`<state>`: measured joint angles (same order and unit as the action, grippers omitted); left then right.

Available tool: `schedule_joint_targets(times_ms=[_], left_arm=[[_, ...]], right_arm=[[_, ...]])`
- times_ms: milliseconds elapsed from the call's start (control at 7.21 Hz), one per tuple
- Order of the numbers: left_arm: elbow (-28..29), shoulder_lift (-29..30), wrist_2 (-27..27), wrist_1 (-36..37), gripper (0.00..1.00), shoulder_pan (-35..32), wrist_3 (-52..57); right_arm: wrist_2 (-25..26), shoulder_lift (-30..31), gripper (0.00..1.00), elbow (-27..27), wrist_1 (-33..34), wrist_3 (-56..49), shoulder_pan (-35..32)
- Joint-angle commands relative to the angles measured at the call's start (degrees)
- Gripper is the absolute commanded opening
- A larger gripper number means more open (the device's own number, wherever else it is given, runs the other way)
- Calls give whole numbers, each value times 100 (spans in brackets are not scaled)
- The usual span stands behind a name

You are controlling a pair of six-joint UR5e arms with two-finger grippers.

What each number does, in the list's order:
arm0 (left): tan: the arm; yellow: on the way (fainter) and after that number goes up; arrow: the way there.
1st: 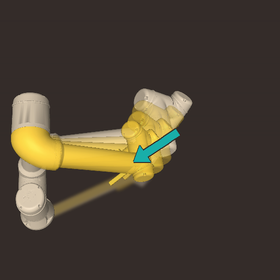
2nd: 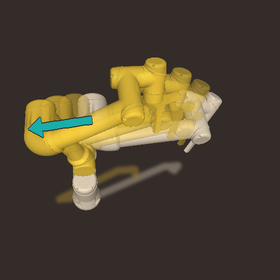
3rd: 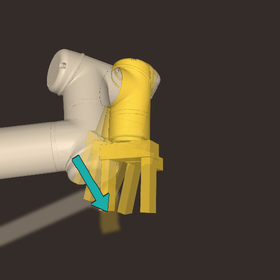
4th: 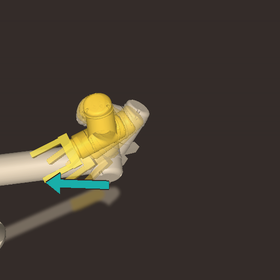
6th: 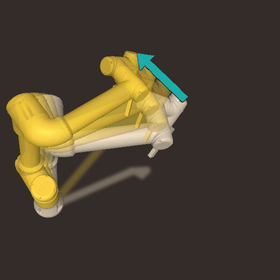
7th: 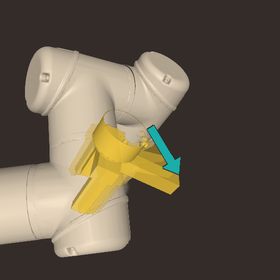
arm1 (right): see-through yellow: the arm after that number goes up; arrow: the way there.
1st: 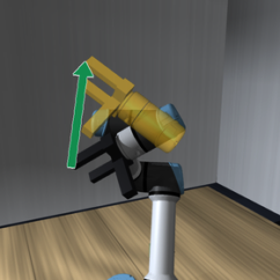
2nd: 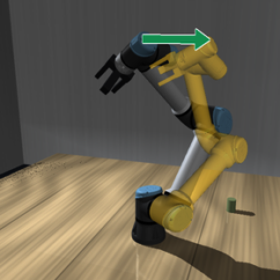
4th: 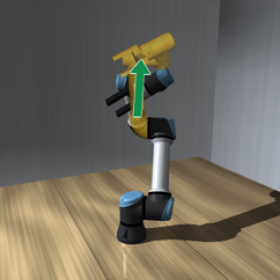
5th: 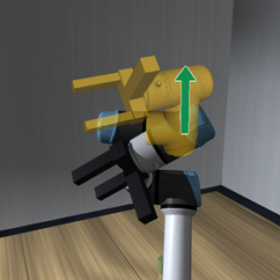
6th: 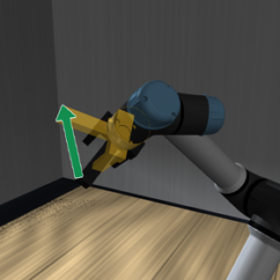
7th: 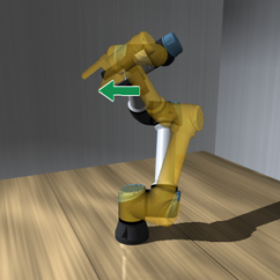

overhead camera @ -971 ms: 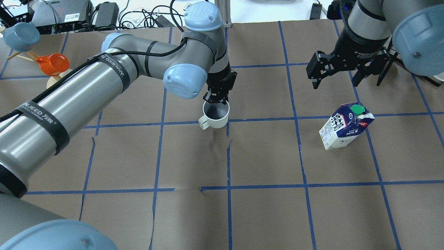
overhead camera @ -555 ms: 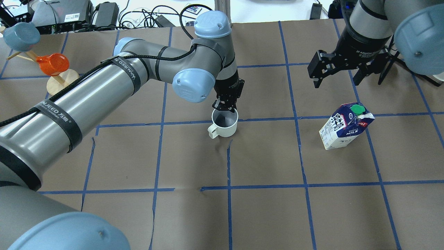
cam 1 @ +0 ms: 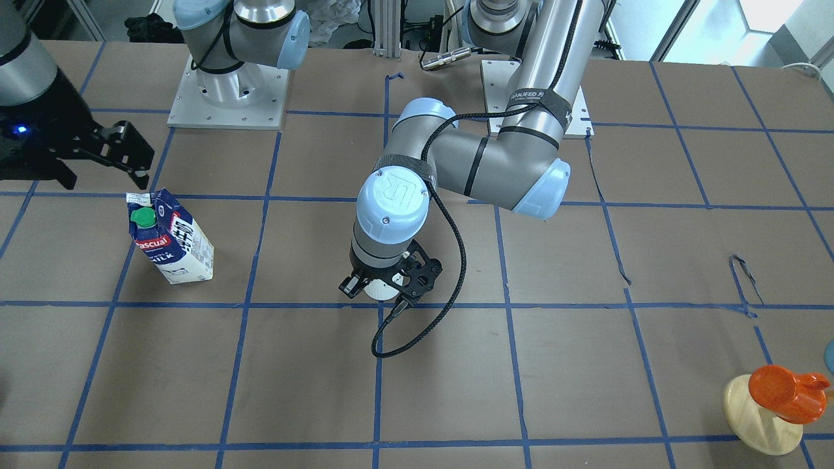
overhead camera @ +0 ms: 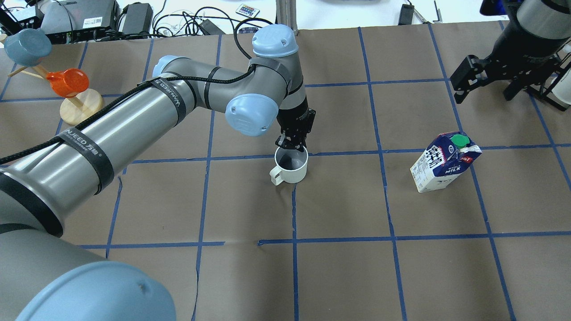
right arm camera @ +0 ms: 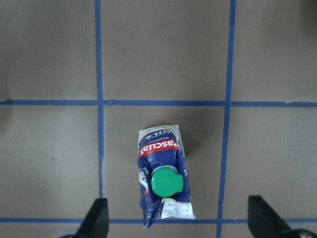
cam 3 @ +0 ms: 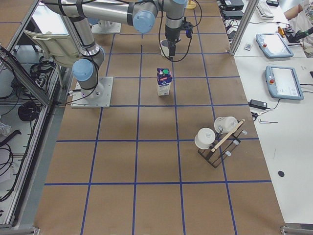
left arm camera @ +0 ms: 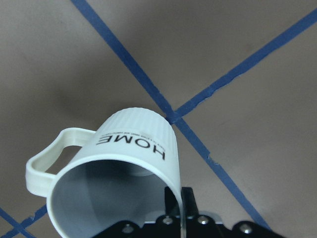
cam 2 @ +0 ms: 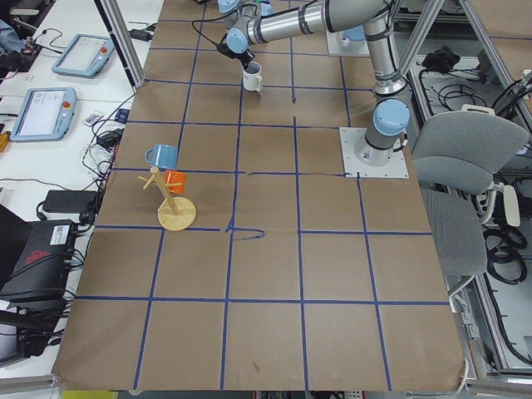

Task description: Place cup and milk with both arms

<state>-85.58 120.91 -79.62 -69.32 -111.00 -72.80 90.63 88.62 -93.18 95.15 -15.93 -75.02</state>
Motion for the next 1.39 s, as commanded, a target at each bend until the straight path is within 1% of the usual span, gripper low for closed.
schedule_joint_targets(times_ms=[0,139,277,416,693,832,971,1109,1248], left_arm=[[15,-23,8,-20,100,0,-6],[33,-32,-1,-12,100,9,3],[67,-58,8,6,100,9,3],[111,-137,-10,23,100,35,81],[269,-426,-71,-63,100,489,615],[296,-689,-71,-282,100,579,731],[227,-1083,-71,-641,100,580,967],[226,-1426,-89,-827,100,623,1283],[217,-1612,-237,-829,100,685,1460]], right_arm=[[69,-379,100,-251,338,-156,146],[-1,-398,100,-558,416,-182,146],[-36,-389,100,-769,834,-191,120],[-46,-398,100,-867,925,-366,111],[-89,-355,100,-877,822,-350,67],[-90,-398,100,-929,812,-428,58],[-107,-389,100,-1086,821,-438,41],[-98,-398,100,-1210,838,-664,49],[-55,-398,100,-1237,873,-657,49]])
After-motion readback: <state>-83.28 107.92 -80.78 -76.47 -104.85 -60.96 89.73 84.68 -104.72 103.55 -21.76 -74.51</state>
